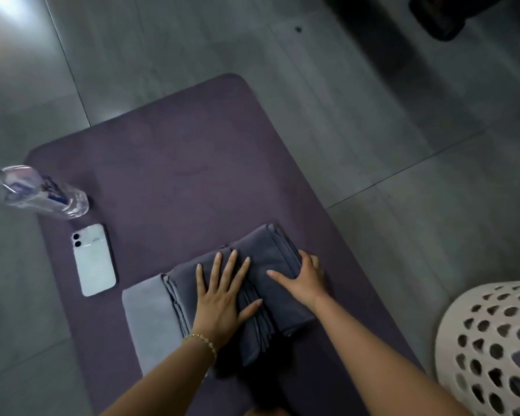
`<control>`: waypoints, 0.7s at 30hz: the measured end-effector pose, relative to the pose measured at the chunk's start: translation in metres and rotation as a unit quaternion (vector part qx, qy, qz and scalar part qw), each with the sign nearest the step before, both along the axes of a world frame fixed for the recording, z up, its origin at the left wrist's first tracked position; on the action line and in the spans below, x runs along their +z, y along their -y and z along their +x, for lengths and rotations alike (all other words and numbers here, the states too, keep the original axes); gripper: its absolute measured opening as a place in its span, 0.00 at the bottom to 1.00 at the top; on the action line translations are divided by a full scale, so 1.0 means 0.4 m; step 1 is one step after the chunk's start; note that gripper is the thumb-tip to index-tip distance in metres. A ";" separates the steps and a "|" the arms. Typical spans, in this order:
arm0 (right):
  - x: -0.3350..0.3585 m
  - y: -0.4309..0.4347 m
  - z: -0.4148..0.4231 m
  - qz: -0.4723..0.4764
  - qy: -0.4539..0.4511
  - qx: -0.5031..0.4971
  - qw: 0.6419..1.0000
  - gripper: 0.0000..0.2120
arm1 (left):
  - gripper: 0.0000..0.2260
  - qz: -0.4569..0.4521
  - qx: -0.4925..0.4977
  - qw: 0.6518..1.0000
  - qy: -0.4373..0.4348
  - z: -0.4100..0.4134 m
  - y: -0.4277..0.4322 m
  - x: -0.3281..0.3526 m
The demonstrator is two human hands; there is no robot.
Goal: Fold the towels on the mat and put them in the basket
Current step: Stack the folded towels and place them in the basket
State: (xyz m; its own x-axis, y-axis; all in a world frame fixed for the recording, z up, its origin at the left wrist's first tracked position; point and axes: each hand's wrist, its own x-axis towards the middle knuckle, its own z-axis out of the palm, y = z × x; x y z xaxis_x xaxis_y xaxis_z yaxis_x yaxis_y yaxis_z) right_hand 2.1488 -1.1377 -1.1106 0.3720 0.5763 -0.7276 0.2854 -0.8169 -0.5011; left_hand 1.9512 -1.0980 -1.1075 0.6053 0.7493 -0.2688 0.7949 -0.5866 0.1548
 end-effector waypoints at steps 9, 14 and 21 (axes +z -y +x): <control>-0.020 -0.010 0.024 0.054 -0.070 -0.027 0.996 0.58 | 0.33 0.047 0.003 0.998 0.040 -0.005 0.004 -0.043; 0.087 0.034 0.077 0.099 -0.024 -0.072 0.992 0.56 | 0.32 0.032 0.018 0.995 0.089 -0.011 0.003 -0.018; 0.286 0.006 -0.005 0.245 -0.200 -0.128 0.940 0.20 | 0.29 -0.150 0.379 0.820 0.402 -0.078 0.029 0.096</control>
